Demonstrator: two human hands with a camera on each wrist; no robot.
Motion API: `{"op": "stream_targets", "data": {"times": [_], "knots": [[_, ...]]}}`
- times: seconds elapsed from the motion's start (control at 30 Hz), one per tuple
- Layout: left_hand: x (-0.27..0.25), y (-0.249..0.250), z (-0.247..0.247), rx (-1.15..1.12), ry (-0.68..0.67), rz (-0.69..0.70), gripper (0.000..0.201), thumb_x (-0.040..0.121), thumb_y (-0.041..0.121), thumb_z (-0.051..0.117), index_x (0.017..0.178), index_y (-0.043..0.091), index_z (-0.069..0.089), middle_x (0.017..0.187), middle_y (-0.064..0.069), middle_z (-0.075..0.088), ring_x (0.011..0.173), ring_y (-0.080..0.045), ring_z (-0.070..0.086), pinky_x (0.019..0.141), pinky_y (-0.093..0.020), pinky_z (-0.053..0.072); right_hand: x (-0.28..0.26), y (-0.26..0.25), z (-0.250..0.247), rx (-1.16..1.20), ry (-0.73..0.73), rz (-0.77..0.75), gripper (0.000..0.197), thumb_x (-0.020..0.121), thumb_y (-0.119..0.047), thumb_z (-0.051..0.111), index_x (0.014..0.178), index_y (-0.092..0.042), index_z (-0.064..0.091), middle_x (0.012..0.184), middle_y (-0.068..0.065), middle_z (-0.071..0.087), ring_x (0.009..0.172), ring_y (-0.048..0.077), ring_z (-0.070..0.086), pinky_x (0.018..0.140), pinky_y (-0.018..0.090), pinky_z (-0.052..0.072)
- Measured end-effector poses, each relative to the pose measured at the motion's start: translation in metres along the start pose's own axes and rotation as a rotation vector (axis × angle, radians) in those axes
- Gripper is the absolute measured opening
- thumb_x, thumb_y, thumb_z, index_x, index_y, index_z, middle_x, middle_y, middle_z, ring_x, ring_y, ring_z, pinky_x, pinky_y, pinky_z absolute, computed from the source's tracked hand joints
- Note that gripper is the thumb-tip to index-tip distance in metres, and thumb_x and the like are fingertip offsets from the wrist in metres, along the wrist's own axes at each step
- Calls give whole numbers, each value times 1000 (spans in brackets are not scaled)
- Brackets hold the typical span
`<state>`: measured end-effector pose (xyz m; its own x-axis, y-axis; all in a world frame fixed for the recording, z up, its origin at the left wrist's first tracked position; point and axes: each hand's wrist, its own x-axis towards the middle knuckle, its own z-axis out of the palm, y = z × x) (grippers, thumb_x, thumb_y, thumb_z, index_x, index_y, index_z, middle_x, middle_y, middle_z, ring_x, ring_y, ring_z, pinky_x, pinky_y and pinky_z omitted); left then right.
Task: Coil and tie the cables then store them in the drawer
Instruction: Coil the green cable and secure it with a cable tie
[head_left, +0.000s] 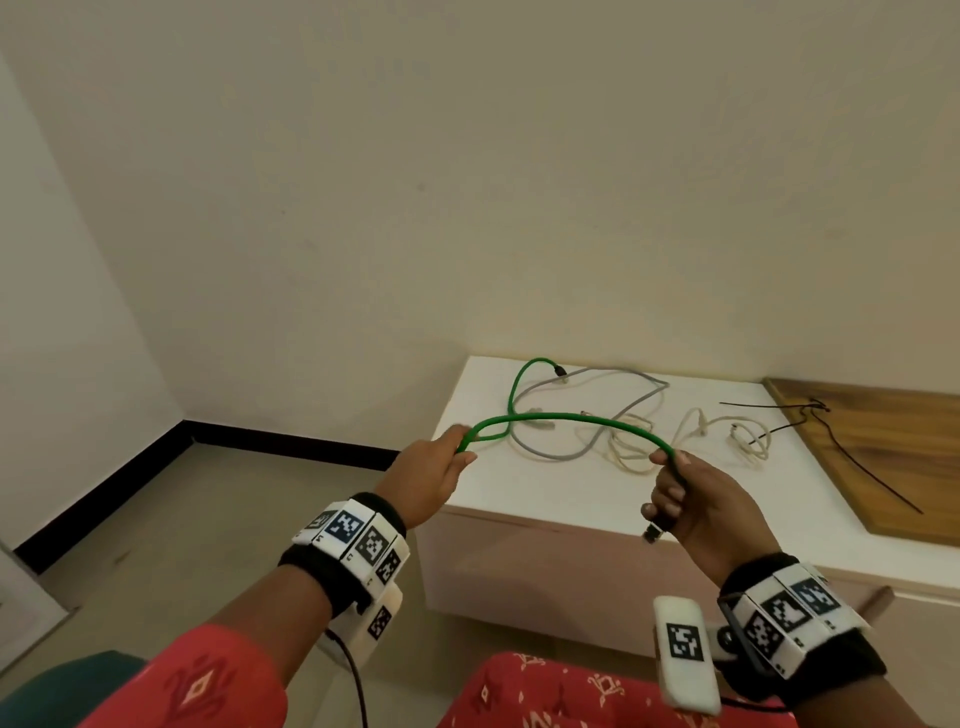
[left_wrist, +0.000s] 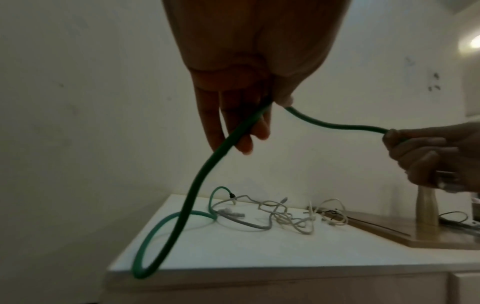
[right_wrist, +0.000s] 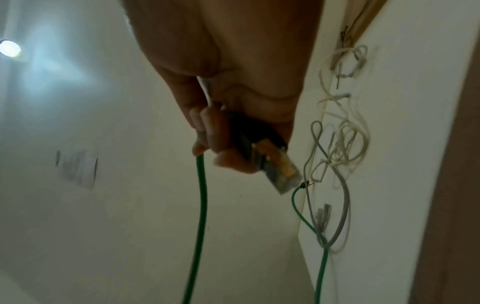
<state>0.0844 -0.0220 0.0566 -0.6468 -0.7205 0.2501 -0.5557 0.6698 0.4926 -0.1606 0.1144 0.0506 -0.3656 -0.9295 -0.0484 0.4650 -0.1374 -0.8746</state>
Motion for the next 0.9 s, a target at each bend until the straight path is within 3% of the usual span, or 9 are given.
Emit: {"op": "stream_targets", "data": {"times": [0.1,0.17,0.27,0.37,0.53,0.63,0.73,0.8,0.9], "knots": [[0,8,8,-56,54,29,50,95,9,36,141,25,25,73,-4,58,57,-8,50,64,-18,44,-3,1,5,110,-39,53,28,92,-35,37,80,-15,51,43,-6,36,36,9,36,44,24,45],[0,12,13,-32,37,40,51,95,7,35,141,26,25,74,-1,56,55,-3,45,60,-8,35,-4,-1,6,191,-95,99,27,81,-42,51,73,-16,52,40,-7,33,33,7,31,43,22,44],[-1,12,21,-44,0,8,42,95,10,36,136,18,31,74,-5,59,57,-8,49,61,-20,41,-3,-3,6,333,-208,64,21,66,-36,66,70,-16,60,48,-6,39,41,9,37,50,24,48],[-4,17,27,-17,-102,16,33,96,14,37,128,11,39,82,-18,65,74,-30,60,72,-37,47,2,-4,7,356,-251,-84,22,66,-36,71,74,-19,60,56,-7,46,49,9,44,57,25,51],[-14,38,38,128,-263,127,37,98,18,34,134,15,38,96,-19,66,88,-31,60,80,-36,46,6,0,22,122,-238,-230,44,55,-50,80,79,-18,61,56,-6,52,53,10,49,55,22,46],[-17,47,41,186,-311,173,37,98,20,33,134,15,38,99,-18,65,91,-31,59,80,-37,45,7,10,33,-16,-236,-290,41,61,-52,75,80,-18,62,53,-8,52,52,7,47,57,17,42],[-18,53,39,240,-316,221,34,98,20,33,131,14,40,100,-16,66,91,-30,59,76,-34,42,8,19,39,-229,-210,-334,19,82,-34,59,81,-16,60,51,-7,52,54,6,44,55,18,36],[-18,57,37,258,-304,249,31,98,22,33,125,12,43,97,-15,66,88,-30,59,73,-35,40,9,25,41,-381,-206,-361,15,83,-23,47,83,-13,58,52,-6,53,54,4,45,55,17,37],[-17,60,35,271,-300,267,26,98,26,34,113,9,46,95,-14,66,84,-30,60,73,-37,42,8,32,45,-627,-242,-391,14,83,-21,45,82,-16,58,57,-6,52,53,2,47,57,14,42]]}}
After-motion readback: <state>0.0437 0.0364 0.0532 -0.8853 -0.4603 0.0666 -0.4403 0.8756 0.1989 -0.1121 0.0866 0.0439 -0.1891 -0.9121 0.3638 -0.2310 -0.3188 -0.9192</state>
